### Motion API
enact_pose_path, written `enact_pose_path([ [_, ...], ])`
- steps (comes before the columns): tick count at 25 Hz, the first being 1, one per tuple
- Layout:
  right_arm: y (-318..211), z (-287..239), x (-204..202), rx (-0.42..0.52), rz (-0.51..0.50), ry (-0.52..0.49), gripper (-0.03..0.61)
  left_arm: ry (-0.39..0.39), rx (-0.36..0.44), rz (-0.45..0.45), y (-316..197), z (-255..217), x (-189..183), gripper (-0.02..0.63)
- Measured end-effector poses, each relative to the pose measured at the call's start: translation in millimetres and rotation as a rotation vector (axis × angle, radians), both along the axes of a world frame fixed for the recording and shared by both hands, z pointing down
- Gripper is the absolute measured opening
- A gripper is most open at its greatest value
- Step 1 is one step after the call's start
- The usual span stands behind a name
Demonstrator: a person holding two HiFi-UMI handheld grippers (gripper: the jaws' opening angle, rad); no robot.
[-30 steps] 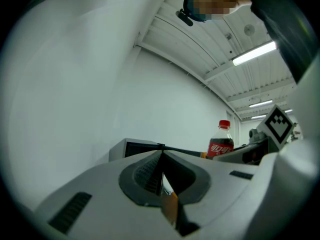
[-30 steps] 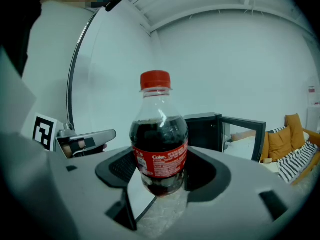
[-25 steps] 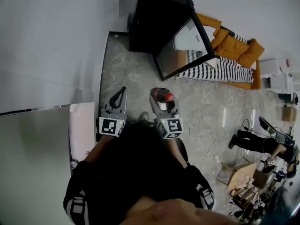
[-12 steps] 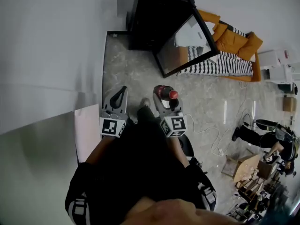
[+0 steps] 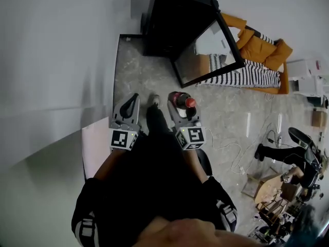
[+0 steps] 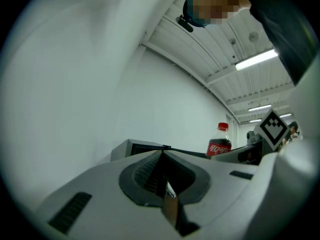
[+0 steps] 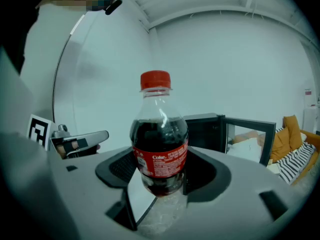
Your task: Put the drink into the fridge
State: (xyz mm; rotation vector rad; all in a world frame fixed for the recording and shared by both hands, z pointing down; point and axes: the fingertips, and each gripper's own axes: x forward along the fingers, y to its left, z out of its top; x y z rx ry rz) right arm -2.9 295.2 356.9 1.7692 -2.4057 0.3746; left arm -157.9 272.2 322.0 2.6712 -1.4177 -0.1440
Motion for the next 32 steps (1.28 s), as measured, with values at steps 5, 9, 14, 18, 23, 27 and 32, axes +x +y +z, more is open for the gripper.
enact_pose_path([
  [5, -33, 4, 17, -0.004, -0.012, 0.003, 0.295, -0.005, -0.003, 0.003, -35, 3, 22, 0.005],
  [9, -65, 4, 32, -0.007, -0.031, 0.005, 0.295, -0.003, -0.005, 0.001, -69, -2, 41, 0.005],
  [14, -114, 10, 58, -0.018, -0.049, 0.0, 0.295, -0.008, -0.017, -0.012, -117, 0, 68, 0.005],
  [18, -157, 17, 79, -0.014, -0.071, 0.026, 0.295, -0.02, -0.021, -0.02, -154, 3, 92, 0.005],
  [23, -194, 33, 105, -0.029, -0.104, 0.051, 0.295, -0.047, -0.026, -0.024, -185, 4, 124, 0.005],
  [27, -222, 34, 116, -0.023, -0.128, 0.042, 0.295, -0.051, -0.024, -0.041, -204, 7, 138, 0.005],
  [32, -249, 43, 121, -0.023, -0.156, 0.039, 0.295, -0.053, -0.033, -0.086, -224, 11, 141, 0.005],
])
